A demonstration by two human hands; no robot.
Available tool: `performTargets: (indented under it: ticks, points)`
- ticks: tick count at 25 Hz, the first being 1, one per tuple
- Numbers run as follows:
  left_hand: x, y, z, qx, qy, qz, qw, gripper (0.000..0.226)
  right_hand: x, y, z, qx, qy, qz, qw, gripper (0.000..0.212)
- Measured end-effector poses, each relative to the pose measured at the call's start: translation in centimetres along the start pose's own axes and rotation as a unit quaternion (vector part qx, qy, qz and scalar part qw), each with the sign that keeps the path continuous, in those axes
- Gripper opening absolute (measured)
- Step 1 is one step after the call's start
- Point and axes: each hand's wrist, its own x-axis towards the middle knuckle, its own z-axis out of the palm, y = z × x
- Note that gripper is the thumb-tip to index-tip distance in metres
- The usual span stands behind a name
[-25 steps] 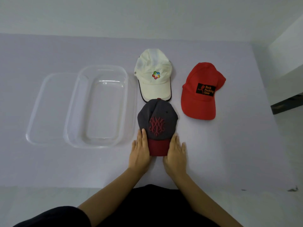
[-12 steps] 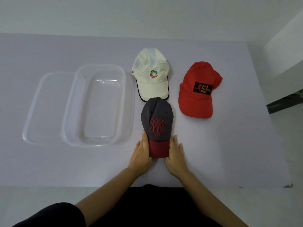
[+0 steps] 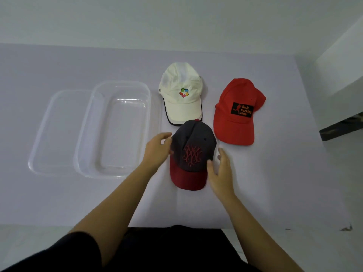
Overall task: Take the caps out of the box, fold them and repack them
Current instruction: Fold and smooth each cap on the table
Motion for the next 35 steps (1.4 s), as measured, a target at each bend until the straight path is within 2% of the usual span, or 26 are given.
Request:
performTargets:
  ticks: [3, 5, 8, 11, 18, 20, 22, 25, 27, 28, 29, 31, 33, 35]
  points:
    - [2.5, 1.8, 0.2, -0.069, -0.115, -0.071, 0.988, 0.037, 4.1, -2.9, -0.6, 0.047, -0.01, 0.053, 0.997, 0.055]
    - [3.4, 1.7, 0.4, -0.067, -0.142, -0.077, 0.985, 0.033, 6.0, -4.0, -0.9, 0.08, -0.036, 0.098, 0.991, 0.055]
    - [3.8, 1.6, 0.5, -0.106, -0.13, -0.103, 0.98, 0.022, 7.2, -4.2, -0.7, 0.079, -0.107, 0.157, 0.979, 0.041]
    - [3.9, 1.5, 0.4, -0.138, -0.089, -0.133, 0.977, 0.021, 7.6, -3.8, 0.1, 0.112, -0.093, 0.17, 0.975, 0.027]
    - [3.7, 1.1, 0.5, -0.046, -0.01, -0.113, 0.993, 0.02, 8.1, -4.3, -0.1, 0.019, -0.077, 0.083, 0.993, 0.025]
    - [3.6, 1.6, 0.1, 0.012, 0.005, -0.092, 0.996, 0.022, 8.1, -4.4, -0.4, -0.018, -0.098, 0.061, 0.993, 0.028]
    - [3.5, 2.7, -0.8, 0.119, -0.003, -0.057, 0.991, 0.02, 8.1, -4.3, -1.2, -0.052, -0.098, 0.02, 0.994, 0.032]
    - [3.5, 5.3, -1.6, 0.256, 0.068, 0.034, 0.964, 0.019, 8.0, -3.6, -4.3, -0.059, -0.016, -0.079, 0.995, 0.028]
    - [3.6, 7.2, -0.3, 0.26, 0.133, 0.115, 0.949, 0.022, 8.0, -2.2, -7.1, -0.066, 0.059, -0.107, 0.99, 0.029]
    - [3.7, 8.1, 1.1, 0.25, 0.13, 0.149, 0.948, 0.027, 8.1, -1.4, -8.3, -0.082, 0.088, -0.103, 0.987, 0.033]
    - [3.7, 8.8, 2.9, 0.238, 0.099, 0.183, 0.949, 0.032, 8.7, 0.0, -9.2, -0.108, 0.102, -0.088, 0.985, 0.041]
    - [3.4, 9.3, 7.8, 0.249, -0.03, 0.237, 0.939, 0.044, 10.0, 2.6, -10.3, -0.174, 0.059, -0.034, 0.982, 0.063]
    - [3.7, 8.4, 12.7, 0.304, -0.153, 0.22, 0.914, 0.065, 11.2, 4.3, -10.3, -0.216, -0.003, -0.028, 0.976, 0.077]
    - [4.6, 6.5, 16.2, 0.367, -0.177, 0.175, 0.896, 0.08, 11.7, 4.9, -9.8, -0.247, -0.019, -0.052, 0.967, 0.077]
